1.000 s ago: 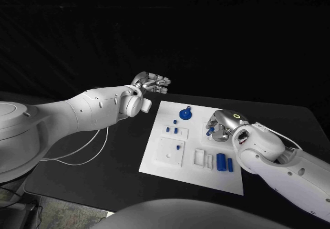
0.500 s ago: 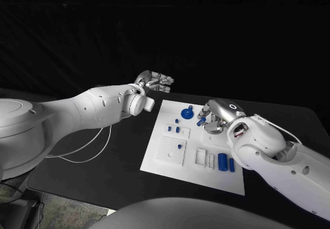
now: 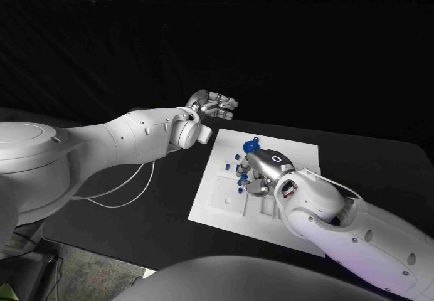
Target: Assemble the parts on the task board
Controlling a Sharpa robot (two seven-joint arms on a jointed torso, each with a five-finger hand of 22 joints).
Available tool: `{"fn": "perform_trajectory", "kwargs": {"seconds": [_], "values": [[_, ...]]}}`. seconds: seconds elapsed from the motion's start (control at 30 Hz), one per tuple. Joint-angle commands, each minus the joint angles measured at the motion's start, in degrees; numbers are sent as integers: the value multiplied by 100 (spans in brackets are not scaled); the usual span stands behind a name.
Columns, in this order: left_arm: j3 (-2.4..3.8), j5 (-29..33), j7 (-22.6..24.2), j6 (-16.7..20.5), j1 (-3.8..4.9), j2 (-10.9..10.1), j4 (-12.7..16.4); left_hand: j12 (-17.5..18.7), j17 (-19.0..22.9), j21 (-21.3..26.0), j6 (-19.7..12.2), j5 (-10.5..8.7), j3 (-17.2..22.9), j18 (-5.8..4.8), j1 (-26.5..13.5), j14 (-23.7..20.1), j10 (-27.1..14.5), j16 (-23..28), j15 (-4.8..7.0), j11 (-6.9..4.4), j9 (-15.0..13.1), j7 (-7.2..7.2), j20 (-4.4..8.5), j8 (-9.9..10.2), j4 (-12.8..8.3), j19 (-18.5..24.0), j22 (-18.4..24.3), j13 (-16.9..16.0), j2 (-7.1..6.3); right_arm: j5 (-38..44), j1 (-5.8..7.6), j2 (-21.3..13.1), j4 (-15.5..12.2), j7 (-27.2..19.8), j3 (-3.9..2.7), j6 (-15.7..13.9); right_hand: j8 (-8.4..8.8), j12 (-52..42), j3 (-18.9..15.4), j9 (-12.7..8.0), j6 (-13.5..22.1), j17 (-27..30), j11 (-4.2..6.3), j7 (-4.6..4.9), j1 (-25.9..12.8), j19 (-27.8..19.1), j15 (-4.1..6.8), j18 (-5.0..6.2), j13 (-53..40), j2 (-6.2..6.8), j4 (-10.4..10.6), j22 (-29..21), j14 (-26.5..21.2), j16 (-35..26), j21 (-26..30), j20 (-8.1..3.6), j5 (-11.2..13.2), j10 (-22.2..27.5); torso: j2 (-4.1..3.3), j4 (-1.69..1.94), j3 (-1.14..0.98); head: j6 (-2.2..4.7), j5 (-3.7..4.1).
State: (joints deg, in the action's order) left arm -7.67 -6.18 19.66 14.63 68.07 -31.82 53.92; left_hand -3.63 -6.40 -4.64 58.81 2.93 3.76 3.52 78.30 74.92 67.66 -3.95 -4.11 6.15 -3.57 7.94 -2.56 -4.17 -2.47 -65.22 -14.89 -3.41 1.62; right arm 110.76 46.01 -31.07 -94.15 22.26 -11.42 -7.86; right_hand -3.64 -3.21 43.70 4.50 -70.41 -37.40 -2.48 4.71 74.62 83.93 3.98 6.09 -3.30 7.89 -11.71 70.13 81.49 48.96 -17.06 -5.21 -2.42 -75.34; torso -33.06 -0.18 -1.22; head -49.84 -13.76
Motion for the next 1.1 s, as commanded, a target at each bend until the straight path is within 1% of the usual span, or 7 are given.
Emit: {"fn": "perform_trajectory", "kwargs": {"seconds": [0.03, 0.13, 0.27, 0.4, 0.57, 0.83, 1.1], "values": [[6, 28, 42, -66, -4, 21, 41, 6, 4, -36, -29, -2, 3, -55, 11, -36, -54, 21, 11, -4, -8, -4, -34, -34, 18, -18, 6, 4, 60, 137, 6, 80, 57, -211, 109, 58, -5, -44, 7, -3, -41, -7, 126, -4, 41, 170, 7, 77, -54, -128, -38, 10, 40, -21, 27, -32, -35, -449, -8, -8, -8, -14, -51], [6, 20, 32, -42, -4, 32, 58, 6, 3, -40, -31, -1, 0, -56, 13, -39, -56, 21, 9, -4, -8, -4, -36, -34, 34, -19, 27, 4, 59, 151, 7, 147, 98, -258, 208, 49, -4, -44, 13, -5, -38, -8, 125, -4, 40, 168, 6, 77, -54, -130, -41, 13, 39, -25, 31, -32, -35, -446, -5, -5, -13, -16, -93], [7, 15, 21, -28, -4, 40, 73, 6, 3, -38, -32, -1, -3, -58, 10, -41, -56, 21, 8, -3, -8, -4, -37, -34, 37, -14, 32, 4, 54, 185, 3, 213, 133, -294, 273, 23, -5, -45, 29, -7, -41, -13, 125, -5, 33, 175, 6, 80, -54, -129, -54, 28, 44, -31, 35, -32, -35, -450, -5, -13, -12, -16, -113], [7, 12, 14, -19, -4, 48, 81, 6, 3, -38, -32, -1, -3, -58, 10, -41, -56, 21, 8, -3, -8, -4, -37, -34, 37, -14, 32, 4, 54, 197, -2, 249, 159, -319, 319, 8, -5, -44, 38, -9, -44, -18, 126, -5, 21, 180, 8, 80, -53, -130, -64, 40, 50, -36, 43, -33, -35, -452, -4, -8, -13, -16, -131], [7, 9, 11, -19, -4, 53, 88, 6, 3, -38, -32, -1, -3, -58, 10, -41, -56, 21, 8, -3, -8, -4, -37, -34, 37, -14, 32, 4, 54, 194, -7, 276, 178, -345, 363, -7, -5, -44, 41, -9, -46, -21, 126, -6, 13, 182, 9, 81, -54, -129, -68, 46, 52, -41, 49, -34, -35, -454, -2, -15, -13, -16, -174], [7, 7, 9, -24, -4, 54, 89, 6, 3, -38, -32, -1, -3, -58, 10, -41, -56, 21, 8, -3, -8, -4, -37, -34, 37, -14, 32, 4, 54, 144, -20, 316, 200, -393, 437, 19, -5, -44, 47, -9, -49, -25, 128, -7, 4, 186, 10, 81, -53, -135, -76, 53, 56, -47, 59, -34, -35, -455, -1, -15, -13, -16, -196], [7, 7, 4, -27, -4, 58, 82, 6, 3, -38, -32, -1, -3, -58, 10, -41, -56, 21, 8, -3, -8, -4, -37, -34, 37, -14, 32, 4, 54, 96, -24, 303, 197, -424, 472, 62, -4, -43, 48, -10, -42, -30, 125, -5, -3, 185, 9, 82, -53, -142, -93, 63, 53, -59, 74, -33, -35, -450, 0, -19, -9, -16, -215]]}}
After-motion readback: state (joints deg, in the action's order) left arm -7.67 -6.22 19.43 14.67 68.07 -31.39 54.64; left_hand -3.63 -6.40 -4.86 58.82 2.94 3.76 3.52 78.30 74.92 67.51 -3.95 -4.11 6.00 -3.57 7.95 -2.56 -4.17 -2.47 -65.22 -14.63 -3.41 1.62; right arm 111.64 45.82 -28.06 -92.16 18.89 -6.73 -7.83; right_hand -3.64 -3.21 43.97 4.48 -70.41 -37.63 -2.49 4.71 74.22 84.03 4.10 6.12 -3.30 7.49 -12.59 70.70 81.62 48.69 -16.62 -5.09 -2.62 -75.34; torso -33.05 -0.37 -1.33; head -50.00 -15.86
